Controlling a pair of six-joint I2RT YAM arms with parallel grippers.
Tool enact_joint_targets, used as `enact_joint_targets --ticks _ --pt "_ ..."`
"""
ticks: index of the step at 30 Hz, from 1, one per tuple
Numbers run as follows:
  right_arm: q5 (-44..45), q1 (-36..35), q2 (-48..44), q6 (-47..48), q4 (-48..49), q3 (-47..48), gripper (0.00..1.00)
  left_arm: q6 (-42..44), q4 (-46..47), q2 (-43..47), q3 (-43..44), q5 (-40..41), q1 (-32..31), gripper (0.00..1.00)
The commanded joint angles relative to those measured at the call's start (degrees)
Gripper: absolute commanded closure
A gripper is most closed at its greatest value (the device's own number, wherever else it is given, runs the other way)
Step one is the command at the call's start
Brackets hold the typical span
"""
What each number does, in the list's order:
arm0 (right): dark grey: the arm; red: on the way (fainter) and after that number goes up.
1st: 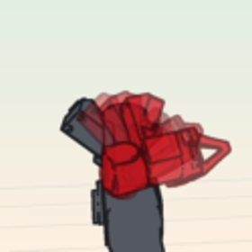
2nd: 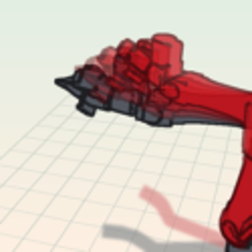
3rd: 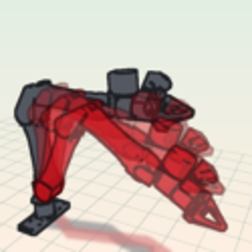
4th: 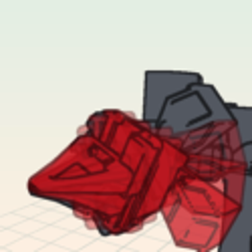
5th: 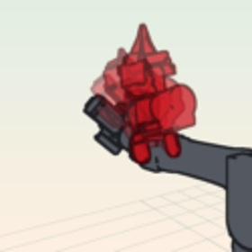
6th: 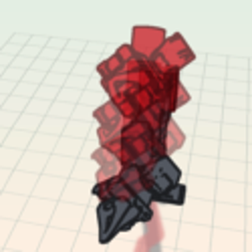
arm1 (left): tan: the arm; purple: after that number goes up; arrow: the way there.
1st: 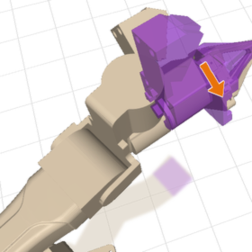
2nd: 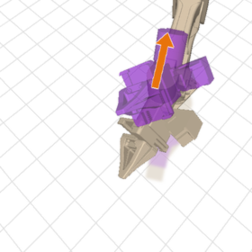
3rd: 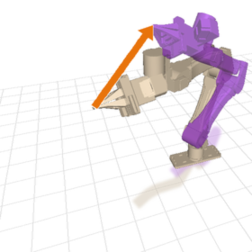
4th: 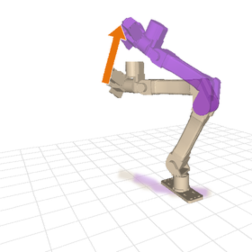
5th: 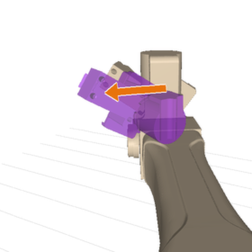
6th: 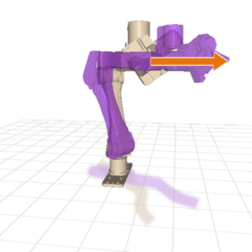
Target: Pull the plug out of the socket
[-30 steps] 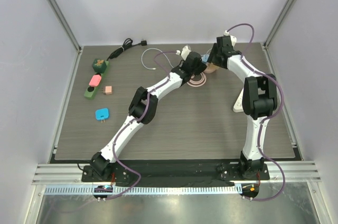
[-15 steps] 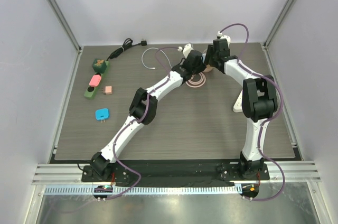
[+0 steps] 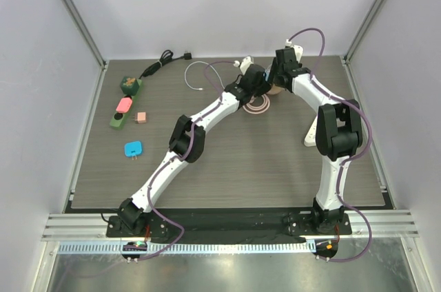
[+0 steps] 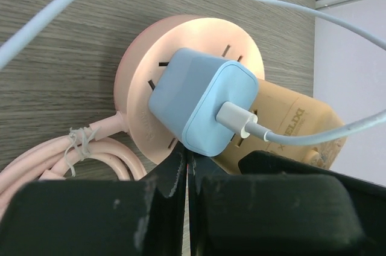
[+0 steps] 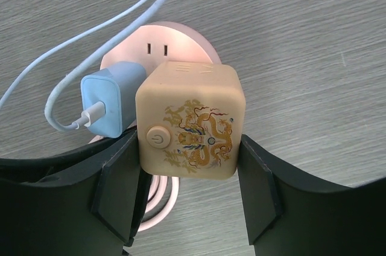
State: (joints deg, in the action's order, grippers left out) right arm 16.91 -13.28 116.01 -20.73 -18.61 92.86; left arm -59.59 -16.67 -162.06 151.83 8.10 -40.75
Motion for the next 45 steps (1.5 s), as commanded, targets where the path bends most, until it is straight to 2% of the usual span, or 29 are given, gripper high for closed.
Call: enact_joint_targets --ticks 1,6,7,9,19,22,23,25,26,29,32,33,35,37,40,45 --pt "-2.94 -6.05 -8.43 1.04 -1.77 5.66 0.99 0.62 -1.62 -2.30 1.01 1.57 1.29 1.00" --pt "-1.44 -8.69 -9.66 6.22 0.14 3.48 0.99 -1.49 -1.70 -2.47 1.01 -1.15 3.92 1.00" --pt "-4.74 -8.35 -9.66 6.49 1.29 2.77 0.99 -1.75 -1.01 -2.65 1.01 -2.98 4.45 1.00" --pt "-5.40 -8.26 -8.00 6.85 2.79 1.45 0.99 -1.58 -0.21 -2.47 0.93 -4.40 5.24 1.00" --pt "-3.28 -4.66 -5.17 5.09 3.23 1.10 0.99 9.83 7.17 7.01 -9.17 -6.24 4.28 1.00" --pt "-6.26 -1.50 -5.61 3.16 4.63 -1.53 0.99 12.21 15.76 11.93 -17.33 -10.46 4.28 0.91" --pt "-6.71 -0.79 -5.62 2.98 5.16 -2.15 0.99 12.83 18.75 13.25 -19.62 -11.34 4.36 0.83" --pt "-9.08 1.58 -5.35 2.63 5.95 -3.03 0.99 13.97 24.56 16.85 -24.99 -13.63 4.28 0.74" --pt "-10.39 2.28 -5.26 2.36 6.48 -3.99 0.99 15.63 26.40 17.99 -26.66 -14.85 4.36 0.65" --pt "-14.88 5.45 -4.56 1.75 7.80 -5.31 0.99 17.31 33.53 21.25 -32.29 -19.42 4.80 0.49" --pt "-19.17 7.65 -4.56 1.49 8.85 -6.54 0.99 16.97 40.12 22.48 -35.37 -25.22 5.77 0.40" --pt "-20.76 8.26 -4.73 0.53 9.90 -6.99 0.99 16.97 40.65 22.31 -35.55 -26.80 6.03 0.35" --pt "-24.02 9.84 -5.00 -0.62 11.05 -8.30 0.99 17.14 41.01 21.27 -34.24 -31.01 6.91 0.33" --pt "-25.07 10.64 -5.35 -1.50 11.84 -8.83 0.99 17.40 41.28 20.30 -32.22 -33.84 7.53 0.33" --pt "-31.21 12.31 -5.61 -3.43 13.95 -10.58 0.99 19.24 39.44 17.75 -28.35 -38.94 8.67 0.33" --pt "-34.13 14.86 -5.44 -5.63 16.94 -12.00 0.99 20.31 26.88 11.09 -17.91 -37.88 8.94 0.36"
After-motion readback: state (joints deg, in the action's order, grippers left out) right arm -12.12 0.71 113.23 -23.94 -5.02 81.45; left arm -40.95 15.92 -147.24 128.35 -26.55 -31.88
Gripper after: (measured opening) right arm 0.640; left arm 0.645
